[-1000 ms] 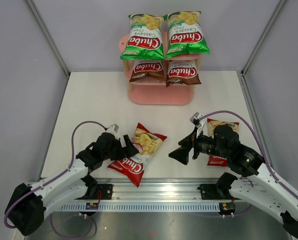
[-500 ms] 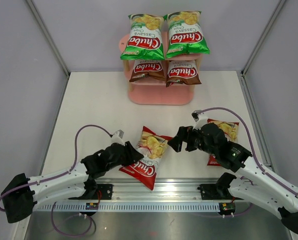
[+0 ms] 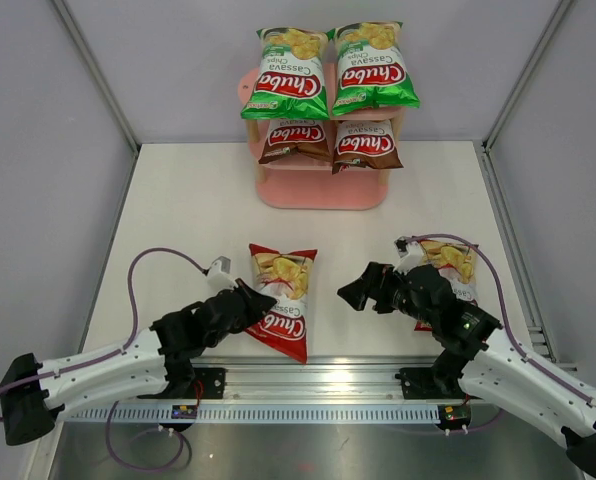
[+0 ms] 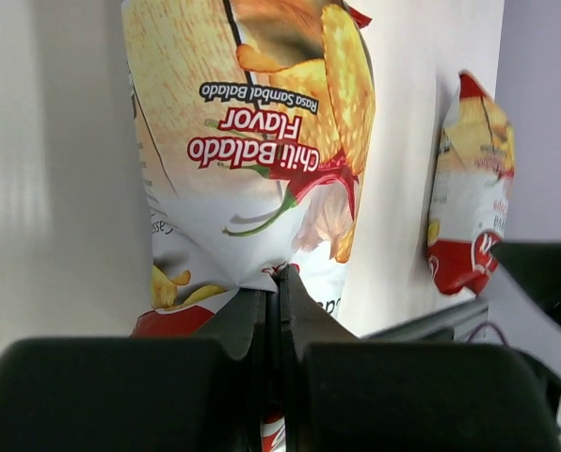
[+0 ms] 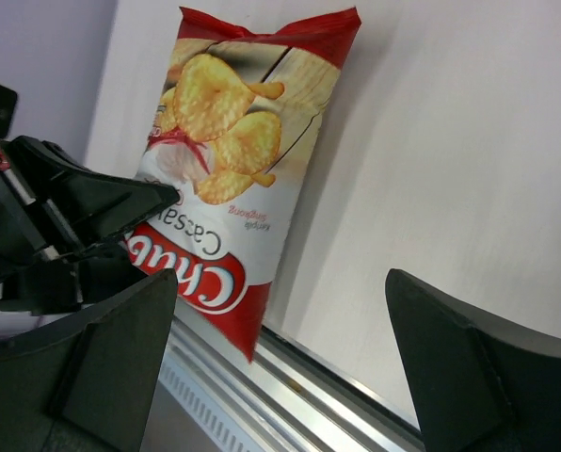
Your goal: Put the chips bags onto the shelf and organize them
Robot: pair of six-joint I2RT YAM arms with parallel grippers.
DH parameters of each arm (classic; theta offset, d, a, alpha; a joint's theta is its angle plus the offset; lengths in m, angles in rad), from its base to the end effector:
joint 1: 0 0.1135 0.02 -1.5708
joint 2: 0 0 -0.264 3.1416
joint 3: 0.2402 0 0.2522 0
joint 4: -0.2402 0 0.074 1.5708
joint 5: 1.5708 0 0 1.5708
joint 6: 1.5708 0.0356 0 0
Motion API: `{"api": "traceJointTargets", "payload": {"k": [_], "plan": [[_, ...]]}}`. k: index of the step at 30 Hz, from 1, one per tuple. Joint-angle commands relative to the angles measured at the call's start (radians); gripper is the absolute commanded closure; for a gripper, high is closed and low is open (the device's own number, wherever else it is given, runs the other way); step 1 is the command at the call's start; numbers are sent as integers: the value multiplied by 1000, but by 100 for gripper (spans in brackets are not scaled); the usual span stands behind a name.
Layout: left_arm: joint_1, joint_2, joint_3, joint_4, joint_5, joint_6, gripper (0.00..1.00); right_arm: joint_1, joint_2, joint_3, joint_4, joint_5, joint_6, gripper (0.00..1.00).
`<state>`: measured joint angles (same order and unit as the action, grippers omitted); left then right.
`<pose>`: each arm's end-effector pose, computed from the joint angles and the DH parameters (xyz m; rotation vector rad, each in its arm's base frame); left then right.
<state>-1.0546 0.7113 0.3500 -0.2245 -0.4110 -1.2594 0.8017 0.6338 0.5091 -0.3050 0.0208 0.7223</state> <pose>0.0910 -0.1315 0.1964 -0.4768 2.1964 -0.9102 0.1100 0.1126 0.2533 -0.0704 2.1310 0.9286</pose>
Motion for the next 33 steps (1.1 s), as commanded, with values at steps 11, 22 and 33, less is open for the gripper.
{"api": "traceJointTargets", "payload": {"k": [11,22,33], "plan": [[-15,-282,-85,54,-455,-228,100,74,346,-279,1050,-216,338,0],[-13,-357,-109,286,-448,-233,100,189,727,-227,1550,-121,272,1],[-15,-280,-103,376,-258,-264,100,195,707,-136,1374,-35,169,5]]}}
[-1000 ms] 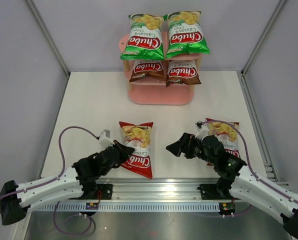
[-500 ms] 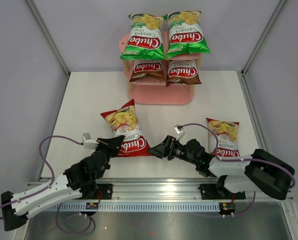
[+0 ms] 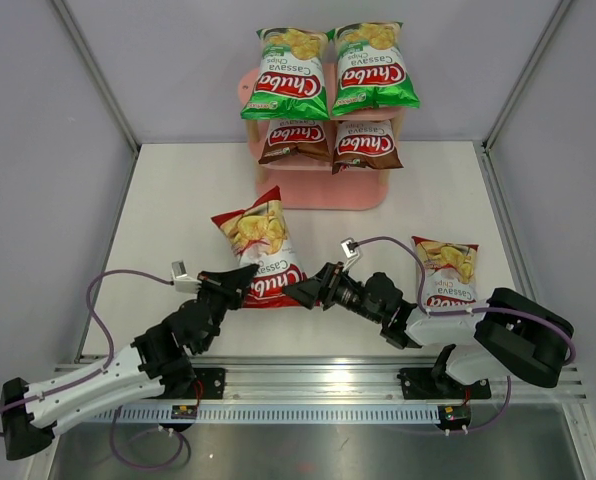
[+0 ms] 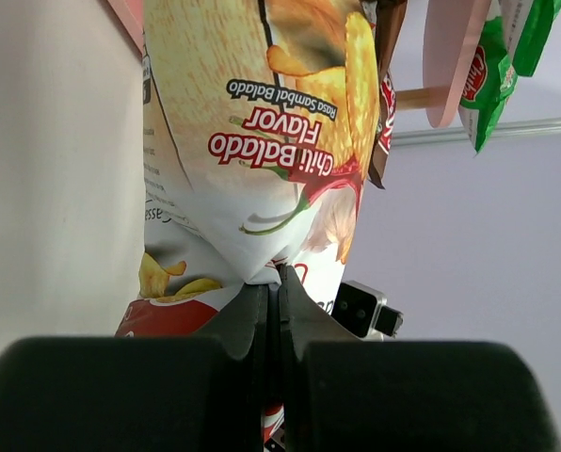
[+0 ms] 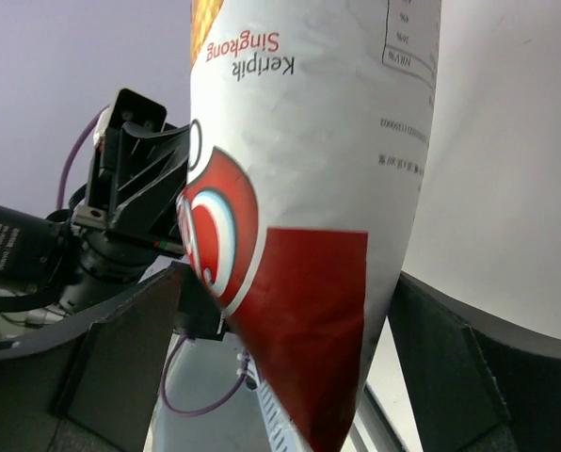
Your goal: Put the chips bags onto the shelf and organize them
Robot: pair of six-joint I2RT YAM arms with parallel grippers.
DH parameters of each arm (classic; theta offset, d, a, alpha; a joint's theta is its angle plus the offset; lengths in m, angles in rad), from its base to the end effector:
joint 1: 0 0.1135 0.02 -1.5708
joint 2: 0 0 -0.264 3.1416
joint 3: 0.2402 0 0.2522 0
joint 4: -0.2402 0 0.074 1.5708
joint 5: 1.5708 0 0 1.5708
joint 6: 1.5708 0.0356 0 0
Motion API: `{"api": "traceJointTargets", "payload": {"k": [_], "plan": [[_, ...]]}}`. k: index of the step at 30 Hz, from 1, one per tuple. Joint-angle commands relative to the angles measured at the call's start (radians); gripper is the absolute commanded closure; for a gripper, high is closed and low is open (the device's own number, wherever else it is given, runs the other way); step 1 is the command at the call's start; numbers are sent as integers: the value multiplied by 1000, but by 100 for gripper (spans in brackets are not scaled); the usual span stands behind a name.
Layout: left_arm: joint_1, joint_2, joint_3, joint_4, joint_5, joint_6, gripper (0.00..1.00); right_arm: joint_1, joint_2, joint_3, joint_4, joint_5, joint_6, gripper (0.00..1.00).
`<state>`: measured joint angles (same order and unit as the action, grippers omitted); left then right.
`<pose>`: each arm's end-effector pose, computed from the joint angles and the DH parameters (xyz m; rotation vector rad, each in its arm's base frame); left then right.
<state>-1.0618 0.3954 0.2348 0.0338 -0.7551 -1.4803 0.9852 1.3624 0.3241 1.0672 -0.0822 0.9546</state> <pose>0.0831 -0.0989 0.2226 -0.9494 1.5652 -1.2517 0.1362 0.2107 0.1944 -0.1024 1.7752 1.5496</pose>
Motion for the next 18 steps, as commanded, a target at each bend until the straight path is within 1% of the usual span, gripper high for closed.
{"api": "traceJointTargets", "payload": {"k": [1,5,6,7,9,10,11,12,13,14,15,17,18], "plan": [[-7,43,9,117,95,-51,100,10,-23,52,-6,73,-65,5],[-6,59,5,115,118,-52,100,10,-22,62,-45,76,-88,12],[-7,57,5,115,125,-48,100,12,-20,69,-59,76,-105,15],[-6,57,8,109,128,-41,100,10,-22,66,-56,76,-112,25],[-7,51,26,77,123,-18,99,10,-22,55,-41,76,-129,37],[-7,43,38,28,119,9,95,10,-26,52,-41,76,-134,48],[-7,37,56,5,106,21,90,12,-29,47,-41,76,-139,52],[-7,33,64,-30,99,32,76,10,-32,43,-41,76,-149,58],[-6,20,67,-67,89,52,69,9,-34,38,-39,76,-152,64],[-7,10,70,-92,64,51,60,9,-34,35,-33,75,-160,67],[-7,-3,57,-124,51,46,43,9,-37,32,-35,76,-162,69],[-6,-68,43,-158,1,64,38,9,-39,29,-41,76,-157,75],[-6,-101,38,-223,-16,63,35,9,-40,24,-41,76,-160,77]]}}
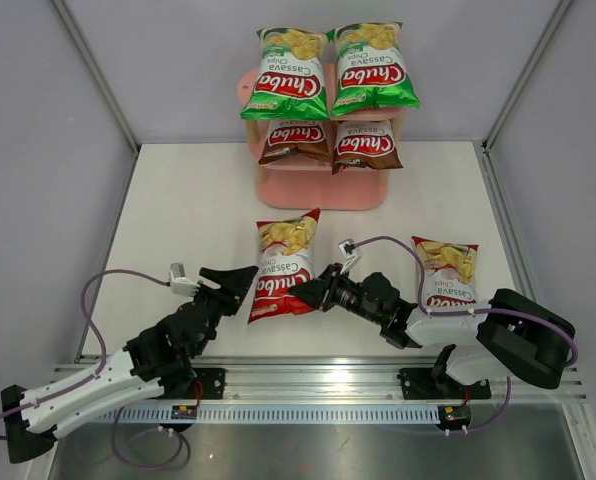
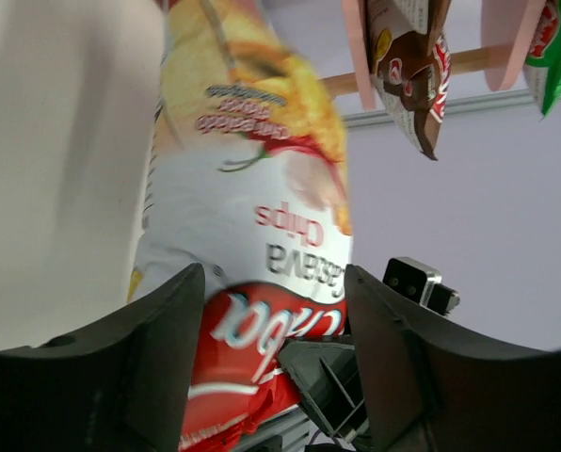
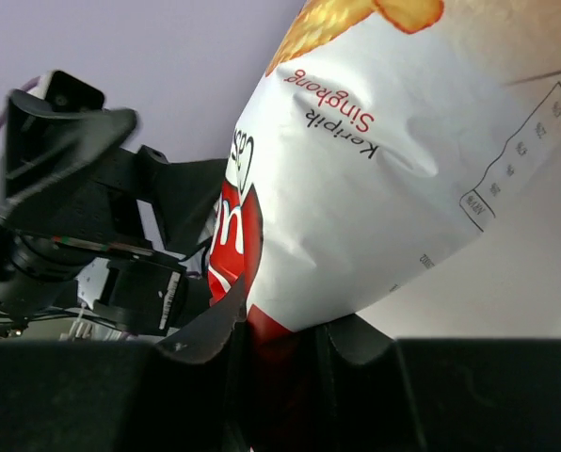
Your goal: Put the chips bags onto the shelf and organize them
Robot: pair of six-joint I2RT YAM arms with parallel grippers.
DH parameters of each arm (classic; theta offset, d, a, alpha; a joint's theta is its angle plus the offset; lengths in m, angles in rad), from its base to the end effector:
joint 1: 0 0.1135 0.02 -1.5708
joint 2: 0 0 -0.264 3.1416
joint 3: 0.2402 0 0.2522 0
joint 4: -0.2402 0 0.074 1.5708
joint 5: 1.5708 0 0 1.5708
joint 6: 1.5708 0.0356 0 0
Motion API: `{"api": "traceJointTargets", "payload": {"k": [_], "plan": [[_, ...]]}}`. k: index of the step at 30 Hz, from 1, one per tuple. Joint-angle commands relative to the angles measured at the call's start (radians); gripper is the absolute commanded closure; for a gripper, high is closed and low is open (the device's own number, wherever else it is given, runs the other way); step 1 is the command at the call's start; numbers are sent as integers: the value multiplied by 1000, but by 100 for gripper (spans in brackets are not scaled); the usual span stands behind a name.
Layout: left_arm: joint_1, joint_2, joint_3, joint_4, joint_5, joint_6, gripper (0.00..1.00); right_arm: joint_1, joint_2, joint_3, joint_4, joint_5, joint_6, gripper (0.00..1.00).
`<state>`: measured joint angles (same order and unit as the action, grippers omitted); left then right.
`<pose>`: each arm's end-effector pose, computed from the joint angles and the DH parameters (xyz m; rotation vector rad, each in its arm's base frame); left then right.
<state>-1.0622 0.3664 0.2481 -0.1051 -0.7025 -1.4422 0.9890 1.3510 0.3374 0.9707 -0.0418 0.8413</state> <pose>0.0797 -0.0958 0.2163 -0.8682 1.6900 -1.1731 0.1374 0.2117 0.1903 -0.1704 1.8105 1.4038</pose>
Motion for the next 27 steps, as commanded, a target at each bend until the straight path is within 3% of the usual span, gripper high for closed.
{"api": "traceJointTargets", "payload": {"k": [1,5,8,15,27], "plan": [[-5,-101,26,-117,-87,38,31,5,-29,11,53,36,-50,78],[-5,-272,71,-293,-170,113,22,-22,-35,9,48,51,-53,83],[-5,-308,144,-386,-187,231,15,-71,-32,8,69,-15,-47,84],[-4,-146,367,-623,-215,387,1,-242,19,32,123,-168,-27,85],[-5,-135,422,-585,-187,653,1,-440,88,97,135,-309,-16,85]]}}
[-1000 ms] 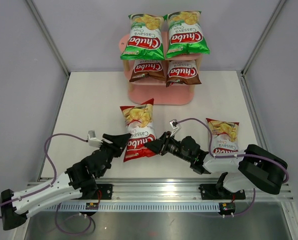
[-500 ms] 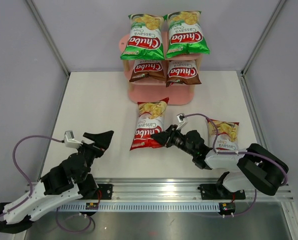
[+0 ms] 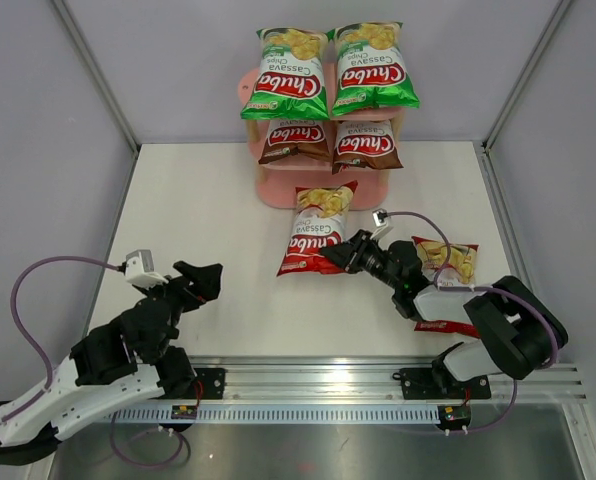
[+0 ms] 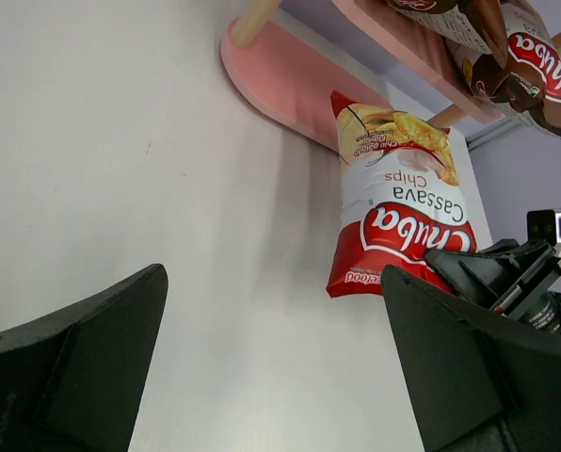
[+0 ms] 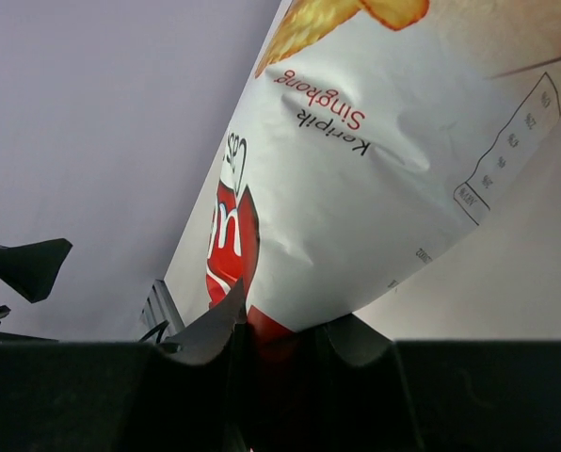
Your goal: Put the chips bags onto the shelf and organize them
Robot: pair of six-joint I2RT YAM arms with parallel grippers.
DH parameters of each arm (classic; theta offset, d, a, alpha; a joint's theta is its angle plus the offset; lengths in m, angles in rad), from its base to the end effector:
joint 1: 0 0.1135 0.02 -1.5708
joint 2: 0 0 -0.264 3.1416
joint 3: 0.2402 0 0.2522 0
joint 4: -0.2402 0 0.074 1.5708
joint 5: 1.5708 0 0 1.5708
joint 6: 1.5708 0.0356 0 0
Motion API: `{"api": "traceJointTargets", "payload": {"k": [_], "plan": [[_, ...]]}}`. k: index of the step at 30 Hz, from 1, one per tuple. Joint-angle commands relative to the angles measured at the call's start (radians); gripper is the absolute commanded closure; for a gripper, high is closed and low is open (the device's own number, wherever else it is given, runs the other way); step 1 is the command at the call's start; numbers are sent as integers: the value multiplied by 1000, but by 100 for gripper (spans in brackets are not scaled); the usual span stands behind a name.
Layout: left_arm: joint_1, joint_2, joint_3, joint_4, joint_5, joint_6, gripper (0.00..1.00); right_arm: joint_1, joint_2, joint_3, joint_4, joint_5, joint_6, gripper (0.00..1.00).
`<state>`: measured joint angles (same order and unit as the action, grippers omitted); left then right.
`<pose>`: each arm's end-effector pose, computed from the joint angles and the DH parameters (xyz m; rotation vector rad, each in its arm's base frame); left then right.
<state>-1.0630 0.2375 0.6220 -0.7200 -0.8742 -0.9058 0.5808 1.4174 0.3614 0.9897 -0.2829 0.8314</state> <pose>0.0528 -0.0386 0.2912 -0.4361 1.7677 -0.5757 0.2123 0.1512 0.1836 -0.0129 1.8048 1.2801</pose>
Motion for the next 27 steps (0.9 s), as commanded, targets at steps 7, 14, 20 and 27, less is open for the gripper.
{"api": "traceJointTargets", "payload": {"k": [7,14,20,27], "plan": [[-5,-14,94,-32,-17,171,1,-117,115,158,122,-151,5,85],[-6,126,177,-56,156,235,1,-171,294,252,205,-214,51,85],[-6,269,288,-140,339,366,1,-226,434,290,355,-239,104,84],[-5,177,251,-125,311,404,1,-262,557,395,339,-279,184,82]]}}
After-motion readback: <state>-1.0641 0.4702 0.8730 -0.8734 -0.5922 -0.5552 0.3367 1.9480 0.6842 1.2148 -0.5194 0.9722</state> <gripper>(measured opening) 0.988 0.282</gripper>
